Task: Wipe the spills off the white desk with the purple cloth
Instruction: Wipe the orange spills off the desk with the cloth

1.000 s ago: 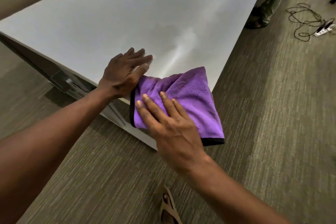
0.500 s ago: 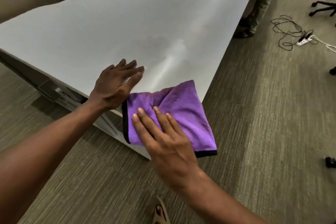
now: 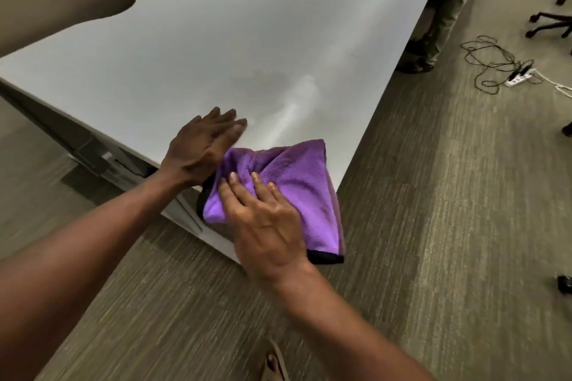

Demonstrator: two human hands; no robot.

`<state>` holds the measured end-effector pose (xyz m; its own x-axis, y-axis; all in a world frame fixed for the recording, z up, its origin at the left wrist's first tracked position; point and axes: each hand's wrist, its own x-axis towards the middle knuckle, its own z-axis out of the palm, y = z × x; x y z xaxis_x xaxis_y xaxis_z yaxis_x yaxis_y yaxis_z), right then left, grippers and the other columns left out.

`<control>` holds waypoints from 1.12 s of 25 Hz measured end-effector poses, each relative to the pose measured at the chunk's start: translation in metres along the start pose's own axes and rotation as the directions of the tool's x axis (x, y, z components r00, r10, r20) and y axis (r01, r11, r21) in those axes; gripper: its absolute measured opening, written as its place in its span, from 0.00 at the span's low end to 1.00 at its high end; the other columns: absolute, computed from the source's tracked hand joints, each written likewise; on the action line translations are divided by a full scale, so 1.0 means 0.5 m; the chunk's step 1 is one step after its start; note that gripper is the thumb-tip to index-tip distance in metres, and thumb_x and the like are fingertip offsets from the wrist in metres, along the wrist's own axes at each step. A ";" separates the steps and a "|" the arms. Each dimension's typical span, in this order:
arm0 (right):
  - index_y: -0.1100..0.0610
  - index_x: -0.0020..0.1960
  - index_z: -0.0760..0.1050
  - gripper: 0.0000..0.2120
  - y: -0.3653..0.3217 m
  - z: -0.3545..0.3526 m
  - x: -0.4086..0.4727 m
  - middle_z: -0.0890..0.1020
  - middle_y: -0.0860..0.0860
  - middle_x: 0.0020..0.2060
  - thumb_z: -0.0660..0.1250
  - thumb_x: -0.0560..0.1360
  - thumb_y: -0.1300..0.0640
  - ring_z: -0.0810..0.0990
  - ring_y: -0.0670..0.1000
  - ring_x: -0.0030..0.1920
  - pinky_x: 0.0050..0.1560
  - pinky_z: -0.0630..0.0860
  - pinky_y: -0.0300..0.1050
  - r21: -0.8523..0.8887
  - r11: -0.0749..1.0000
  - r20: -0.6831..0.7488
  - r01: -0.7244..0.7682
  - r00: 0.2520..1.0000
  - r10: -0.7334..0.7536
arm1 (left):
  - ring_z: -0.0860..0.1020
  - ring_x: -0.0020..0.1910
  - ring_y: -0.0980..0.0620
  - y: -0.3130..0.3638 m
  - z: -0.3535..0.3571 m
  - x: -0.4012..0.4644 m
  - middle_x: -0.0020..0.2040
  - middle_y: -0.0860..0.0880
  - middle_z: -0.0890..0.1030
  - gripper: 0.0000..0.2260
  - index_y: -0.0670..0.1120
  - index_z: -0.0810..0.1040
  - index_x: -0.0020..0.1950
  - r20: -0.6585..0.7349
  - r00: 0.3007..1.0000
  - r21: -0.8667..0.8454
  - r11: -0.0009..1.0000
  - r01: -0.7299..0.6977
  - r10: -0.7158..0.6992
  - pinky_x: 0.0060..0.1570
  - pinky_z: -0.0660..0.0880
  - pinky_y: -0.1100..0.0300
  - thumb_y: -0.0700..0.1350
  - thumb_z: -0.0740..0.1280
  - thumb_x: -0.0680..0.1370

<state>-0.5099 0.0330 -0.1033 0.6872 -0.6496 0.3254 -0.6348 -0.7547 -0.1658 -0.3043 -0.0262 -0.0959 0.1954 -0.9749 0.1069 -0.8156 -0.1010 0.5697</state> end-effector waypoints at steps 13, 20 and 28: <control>0.54 0.71 0.77 0.30 0.058 -0.015 -0.014 0.81 0.54 0.67 0.76 0.72 0.44 0.81 0.62 0.64 0.59 0.81 0.56 -0.024 1.000 -0.045 -0.009 0.999 0.008 | 0.71 0.75 0.47 0.007 0.002 -0.028 0.68 0.49 0.81 0.30 0.51 0.82 0.66 -0.251 0.960 -0.093 0.990 0.103 -0.124 0.75 0.63 0.42 0.65 0.49 0.80; 0.59 0.68 0.79 0.31 0.059 -0.020 -0.039 0.82 0.58 0.63 0.78 0.70 0.46 0.83 0.67 0.59 0.54 0.84 0.61 -0.143 0.984 -0.057 -0.104 0.994 0.097 | 0.61 0.80 0.54 0.037 -0.014 -0.027 0.73 0.52 0.77 0.30 0.52 0.81 0.68 -0.095 0.975 -0.317 0.935 0.161 -0.200 0.78 0.58 0.53 0.65 0.50 0.79; 0.55 0.69 0.79 0.28 0.004 0.024 0.037 0.82 0.54 0.65 0.78 0.72 0.49 0.83 0.62 0.62 0.54 0.82 0.52 -0.066 0.996 -0.157 0.064 0.985 -0.074 | 0.70 0.76 0.50 0.005 -0.033 -0.031 0.69 0.49 0.80 0.35 0.52 0.83 0.65 -0.091 0.988 -0.189 0.976 0.106 -0.124 0.73 0.66 0.51 0.70 0.48 0.75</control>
<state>-0.4941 0.0182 -0.1089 0.6685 -0.5692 0.4788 -0.6113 -0.7871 -0.0823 -0.3002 -0.0083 -0.0824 0.3439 -0.9327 0.1086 -0.6729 -0.1641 0.7213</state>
